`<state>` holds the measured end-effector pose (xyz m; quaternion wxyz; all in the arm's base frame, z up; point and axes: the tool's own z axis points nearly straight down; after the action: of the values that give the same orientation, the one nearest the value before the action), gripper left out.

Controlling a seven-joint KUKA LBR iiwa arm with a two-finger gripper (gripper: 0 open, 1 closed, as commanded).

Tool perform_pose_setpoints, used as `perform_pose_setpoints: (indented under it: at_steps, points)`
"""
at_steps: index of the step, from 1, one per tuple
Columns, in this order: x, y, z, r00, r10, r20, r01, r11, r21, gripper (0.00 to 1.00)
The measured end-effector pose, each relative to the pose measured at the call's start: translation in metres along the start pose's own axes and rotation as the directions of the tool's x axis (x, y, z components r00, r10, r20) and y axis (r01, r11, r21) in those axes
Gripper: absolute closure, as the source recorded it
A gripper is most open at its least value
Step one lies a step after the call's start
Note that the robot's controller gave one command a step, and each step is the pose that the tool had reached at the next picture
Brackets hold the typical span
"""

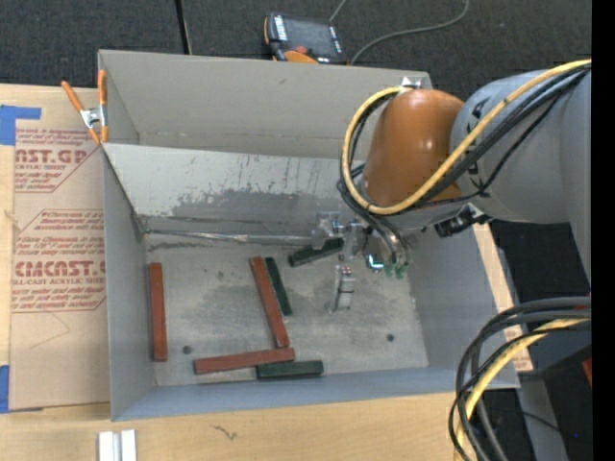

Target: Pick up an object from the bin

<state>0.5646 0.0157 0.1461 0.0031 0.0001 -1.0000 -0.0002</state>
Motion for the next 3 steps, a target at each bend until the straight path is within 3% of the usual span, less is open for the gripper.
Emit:
perform_pose_setpoints:
  at_steps: [1,2,3]
  points:
    - [-0.03,-0.004,0.076,0.977,-0.211,0.01,0.211,0.977,0.002,0.0]
    - [-0.031,-0.004,0.074,0.978,-0.211,0.011,0.211,0.978,0.002,1.0]
    - [-0.012,0.027,-0.077,0.881,-0.472,0.015,0.472,0.882,0.006,1.0]
